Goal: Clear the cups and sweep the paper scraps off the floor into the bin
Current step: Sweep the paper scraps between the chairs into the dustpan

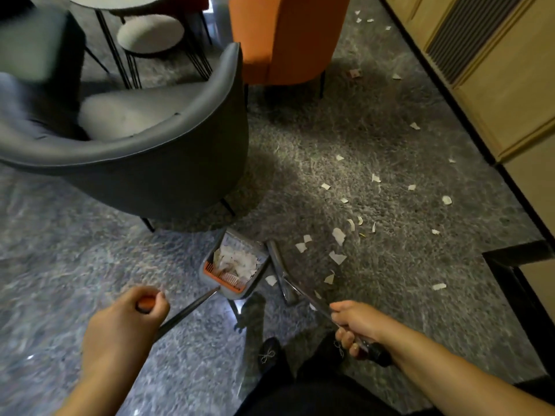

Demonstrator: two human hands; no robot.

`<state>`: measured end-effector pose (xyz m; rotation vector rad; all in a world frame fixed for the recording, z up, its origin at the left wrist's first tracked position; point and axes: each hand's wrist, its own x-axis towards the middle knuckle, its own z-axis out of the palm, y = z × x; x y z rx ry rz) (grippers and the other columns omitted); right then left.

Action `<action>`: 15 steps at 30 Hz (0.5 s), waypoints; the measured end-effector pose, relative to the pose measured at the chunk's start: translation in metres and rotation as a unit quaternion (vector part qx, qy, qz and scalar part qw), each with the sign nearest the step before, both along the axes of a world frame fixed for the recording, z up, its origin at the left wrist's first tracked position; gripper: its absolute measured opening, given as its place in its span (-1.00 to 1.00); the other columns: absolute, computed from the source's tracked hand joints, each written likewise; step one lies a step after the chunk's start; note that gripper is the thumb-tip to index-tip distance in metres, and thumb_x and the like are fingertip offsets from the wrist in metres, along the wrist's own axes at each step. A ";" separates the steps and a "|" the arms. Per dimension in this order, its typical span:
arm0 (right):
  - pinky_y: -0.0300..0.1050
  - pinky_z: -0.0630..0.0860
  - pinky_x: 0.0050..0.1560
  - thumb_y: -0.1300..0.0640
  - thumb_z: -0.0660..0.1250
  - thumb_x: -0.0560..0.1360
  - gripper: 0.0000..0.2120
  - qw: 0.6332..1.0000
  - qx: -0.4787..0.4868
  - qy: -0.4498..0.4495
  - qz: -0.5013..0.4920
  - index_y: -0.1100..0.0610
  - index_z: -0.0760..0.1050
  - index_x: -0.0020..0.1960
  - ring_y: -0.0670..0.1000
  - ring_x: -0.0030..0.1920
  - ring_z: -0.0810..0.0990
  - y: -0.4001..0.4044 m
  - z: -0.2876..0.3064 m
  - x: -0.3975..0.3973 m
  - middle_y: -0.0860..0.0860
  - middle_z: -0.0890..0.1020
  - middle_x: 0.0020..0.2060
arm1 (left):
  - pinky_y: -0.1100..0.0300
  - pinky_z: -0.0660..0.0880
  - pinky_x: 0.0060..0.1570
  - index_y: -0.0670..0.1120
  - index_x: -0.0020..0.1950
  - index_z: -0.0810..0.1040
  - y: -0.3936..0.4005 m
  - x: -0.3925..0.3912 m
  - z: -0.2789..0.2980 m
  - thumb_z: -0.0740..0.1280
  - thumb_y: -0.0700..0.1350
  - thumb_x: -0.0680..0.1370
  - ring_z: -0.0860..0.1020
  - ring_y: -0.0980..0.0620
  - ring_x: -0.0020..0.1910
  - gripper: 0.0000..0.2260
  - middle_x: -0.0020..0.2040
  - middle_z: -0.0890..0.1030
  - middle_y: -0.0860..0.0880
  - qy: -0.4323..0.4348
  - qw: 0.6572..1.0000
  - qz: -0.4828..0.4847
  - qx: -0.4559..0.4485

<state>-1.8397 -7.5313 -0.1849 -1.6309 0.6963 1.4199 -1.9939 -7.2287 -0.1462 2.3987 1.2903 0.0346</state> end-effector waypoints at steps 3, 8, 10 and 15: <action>-0.37 0.24 -0.64 0.24 0.03 0.64 -0.61 0.999 0.001 0.009 0.031 -0.02 0.23 0.42 -0.14 -0.64 0.28 0.011 -0.005 -0.004 0.04 0.33 -0.44 | 0.10 0.46 -0.31 0.12 -0.29 0.54 0.018 -0.024 -0.003 0.48 -0.03 0.45 0.63 -0.17 -0.27 -0.83 -0.35 0.64 -0.04 0.010 1.000 0.025 -0.011; -0.36 0.23 -0.63 0.25 0.01 0.64 -0.60 0.998 0.006 0.022 0.054 0.00 0.22 0.44 -0.14 -0.65 0.27 0.031 -0.017 -0.005 0.03 0.34 -0.46 | 0.07 0.52 -0.25 0.11 -0.30 0.56 0.035 -0.046 -0.003 0.51 -0.07 0.42 0.63 -0.12 -0.27 -0.82 -0.37 0.64 0.01 0.016 0.999 0.024 -0.016; -0.37 0.23 -0.63 0.25 0.00 0.64 -0.61 0.998 0.004 0.022 0.060 0.01 0.22 0.44 -0.14 -0.65 0.27 0.040 -0.024 -0.006 0.04 0.33 -0.45 | 0.08 0.51 -0.26 0.12 -0.28 0.58 0.037 -0.047 -0.001 0.50 -0.06 0.43 0.60 -0.11 -0.29 -0.84 -0.39 0.61 0.05 0.022 0.999 0.028 -0.010; -0.38 0.23 -0.62 0.23 -0.01 0.65 -0.61 0.998 -0.009 0.024 0.052 -0.01 0.22 0.43 -0.14 -0.66 0.27 0.044 -0.041 -0.004 0.05 0.34 -0.45 | 0.13 0.43 -0.32 0.15 -0.27 0.54 0.036 -0.042 0.002 0.50 -0.05 0.43 0.47 -0.02 -0.39 -0.82 -0.44 0.52 0.12 0.026 0.999 0.024 -0.009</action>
